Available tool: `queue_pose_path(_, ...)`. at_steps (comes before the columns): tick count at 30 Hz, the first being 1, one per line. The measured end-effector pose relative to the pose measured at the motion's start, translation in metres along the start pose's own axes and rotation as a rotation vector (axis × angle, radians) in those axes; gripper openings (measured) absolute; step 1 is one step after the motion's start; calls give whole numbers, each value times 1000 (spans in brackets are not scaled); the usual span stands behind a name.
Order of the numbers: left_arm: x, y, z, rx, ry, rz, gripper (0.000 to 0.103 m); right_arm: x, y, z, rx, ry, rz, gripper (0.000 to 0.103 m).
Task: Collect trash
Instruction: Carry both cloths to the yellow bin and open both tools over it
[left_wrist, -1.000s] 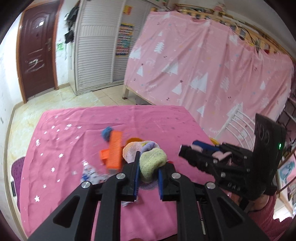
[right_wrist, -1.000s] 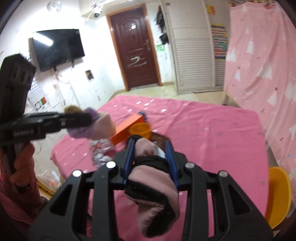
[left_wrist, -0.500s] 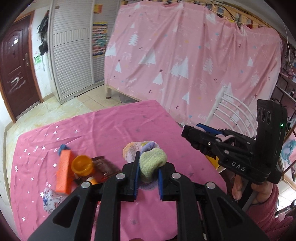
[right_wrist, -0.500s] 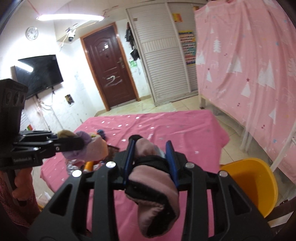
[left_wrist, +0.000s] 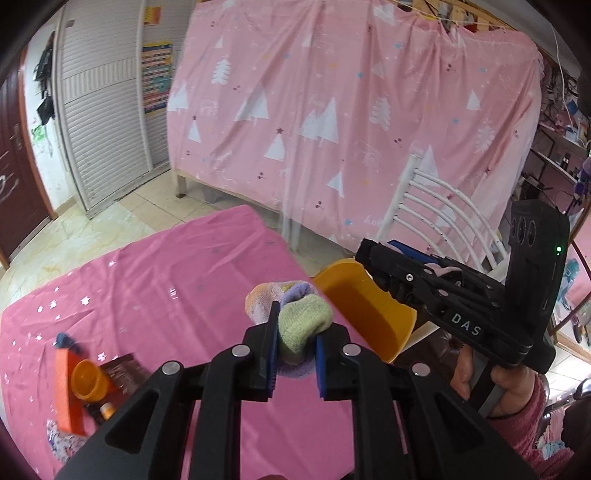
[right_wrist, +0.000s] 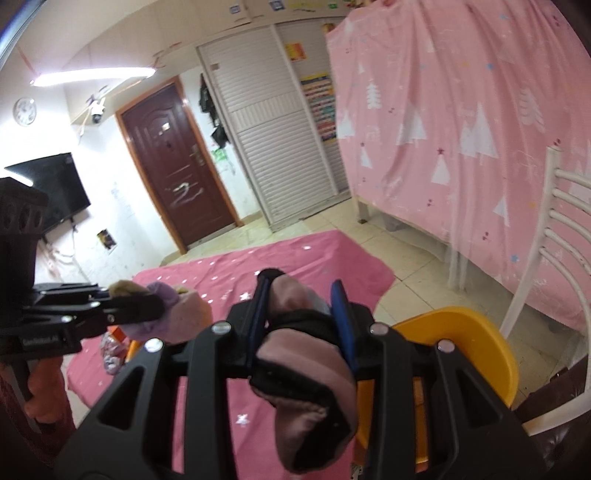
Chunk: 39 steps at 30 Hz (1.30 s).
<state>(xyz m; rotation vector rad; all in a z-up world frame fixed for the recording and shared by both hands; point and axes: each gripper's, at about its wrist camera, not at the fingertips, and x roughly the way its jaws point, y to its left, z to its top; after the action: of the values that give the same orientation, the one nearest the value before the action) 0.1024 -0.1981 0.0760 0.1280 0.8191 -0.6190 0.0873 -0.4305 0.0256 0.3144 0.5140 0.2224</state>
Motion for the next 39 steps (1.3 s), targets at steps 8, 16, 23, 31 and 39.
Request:
queue_pose_path(8,45,-27,14,13,62,-43,9,2,-35,-3,53,-11,-126,33)
queue_pose_path(16,105,-43,31,-43,135,-72,9,23,-79,-16,135,34,-244,33)
queue_pose_path(23,150,-53,40,-91,172,-38,43,48,-105,-29,177,104,-312,33)
queue_pose_path(31,162,-46,26,-135,193,3,75,54,-109,-35,186,121,-313,48)
queue_pose_path(39,142,-22,19,-216,163,-3,75,57,-100,-35,163,133,-304,51)
